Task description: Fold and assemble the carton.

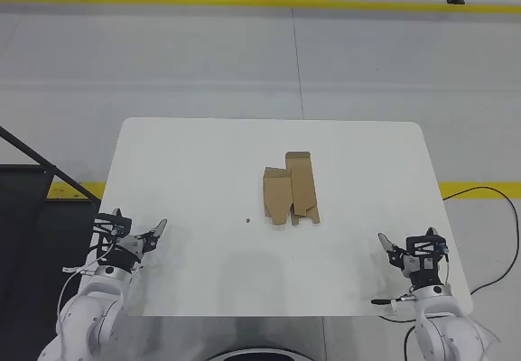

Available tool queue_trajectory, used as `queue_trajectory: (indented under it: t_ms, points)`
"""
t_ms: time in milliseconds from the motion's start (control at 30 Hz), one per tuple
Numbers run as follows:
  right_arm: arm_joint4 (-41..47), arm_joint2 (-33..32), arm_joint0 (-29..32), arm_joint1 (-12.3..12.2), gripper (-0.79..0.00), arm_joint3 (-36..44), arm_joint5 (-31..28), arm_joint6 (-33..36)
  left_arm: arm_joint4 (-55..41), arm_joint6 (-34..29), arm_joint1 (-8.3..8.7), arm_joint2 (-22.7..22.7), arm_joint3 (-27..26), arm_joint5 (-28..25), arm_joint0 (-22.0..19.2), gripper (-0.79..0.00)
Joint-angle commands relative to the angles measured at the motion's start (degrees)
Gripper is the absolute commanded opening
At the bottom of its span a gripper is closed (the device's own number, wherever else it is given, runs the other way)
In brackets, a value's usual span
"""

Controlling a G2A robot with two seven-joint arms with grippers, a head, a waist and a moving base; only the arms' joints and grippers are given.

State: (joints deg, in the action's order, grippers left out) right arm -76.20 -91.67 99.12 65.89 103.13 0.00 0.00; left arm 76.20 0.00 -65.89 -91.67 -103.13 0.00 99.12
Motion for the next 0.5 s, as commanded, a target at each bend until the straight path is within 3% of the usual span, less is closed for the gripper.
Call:
queue_trajectory:
  t_ms: [0, 300, 467]
  points:
    - [0.0, 0.0, 0.0, 0.0, 0.000, 0.0, 0.0, 0.0, 0.0, 0.0, 0.00, 0.0, 0.0, 0.0, 0.0, 0.000]
    - [0.0, 0.0, 0.0, 0.0, 0.000, 0.0, 0.0, 0.0, 0.0, 0.0, 0.00, 0.0, 0.0, 0.0, 0.0, 0.000]
    - [0.0, 0.0, 0.0, 0.0, 0.000, 0.0, 0.0, 0.0, 4.5, 5.8, 0.14, 0.2, -0.5, -2.3, 1.2, 0.000]
